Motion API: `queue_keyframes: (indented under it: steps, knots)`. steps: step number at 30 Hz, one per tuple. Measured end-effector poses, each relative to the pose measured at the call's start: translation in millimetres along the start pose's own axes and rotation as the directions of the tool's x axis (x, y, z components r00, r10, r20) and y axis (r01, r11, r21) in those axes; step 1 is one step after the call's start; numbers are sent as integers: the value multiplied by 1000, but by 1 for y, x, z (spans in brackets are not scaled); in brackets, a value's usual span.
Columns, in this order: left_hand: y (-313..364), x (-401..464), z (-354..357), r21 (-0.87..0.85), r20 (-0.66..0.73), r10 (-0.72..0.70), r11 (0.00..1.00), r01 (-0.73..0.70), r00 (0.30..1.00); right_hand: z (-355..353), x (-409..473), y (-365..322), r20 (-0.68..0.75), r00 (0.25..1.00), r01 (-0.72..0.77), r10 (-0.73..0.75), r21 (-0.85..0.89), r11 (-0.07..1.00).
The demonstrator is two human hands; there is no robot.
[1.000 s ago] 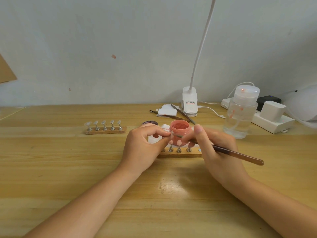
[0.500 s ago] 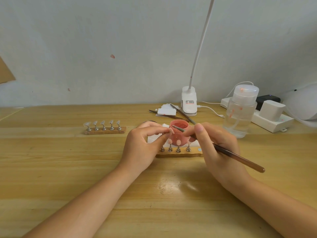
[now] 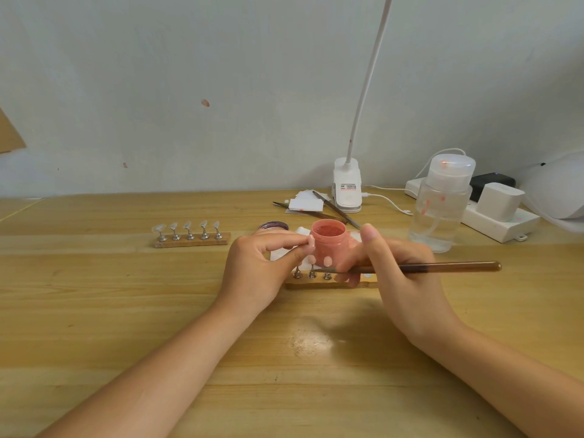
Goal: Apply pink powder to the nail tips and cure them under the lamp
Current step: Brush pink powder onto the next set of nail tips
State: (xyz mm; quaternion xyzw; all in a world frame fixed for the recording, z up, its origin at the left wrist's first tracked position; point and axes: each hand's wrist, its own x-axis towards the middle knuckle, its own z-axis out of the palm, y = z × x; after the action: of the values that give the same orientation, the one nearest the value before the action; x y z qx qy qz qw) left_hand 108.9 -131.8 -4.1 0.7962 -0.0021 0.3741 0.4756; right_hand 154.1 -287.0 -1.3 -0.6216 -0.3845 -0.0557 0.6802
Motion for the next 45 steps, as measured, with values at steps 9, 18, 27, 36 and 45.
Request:
queue_keyframes:
  steps: [9, 18, 27, 36, 45]
  knots:
    - [-1, 0, 0, -10, 9, -14, 1000, 15, 1000, -1, -1, 0, -8, 1000, 16, -16, -17, 1000]
    - [-1, 0, -1, 0, 18, -1, 1000, 1, 1000, 1, -1, 0, -3, 999, 52, -52, -29, 998]
    - [1, 0, -1, 44, 14, -1, 999, 0, 1000, -1, 1, 1, 24, 993, 115, -112, -143, 983]
    - [3, -1, -1, 109, 25, 0, 994, -3, 1000, -2, 4, 3, 41, 978, 207, -203, -283, 937]
    - [4, -1, -1, 123, 27, 1, 992, -4, 1000, -4, 6, 4, 76, 936, 343, -343, -411, 845]
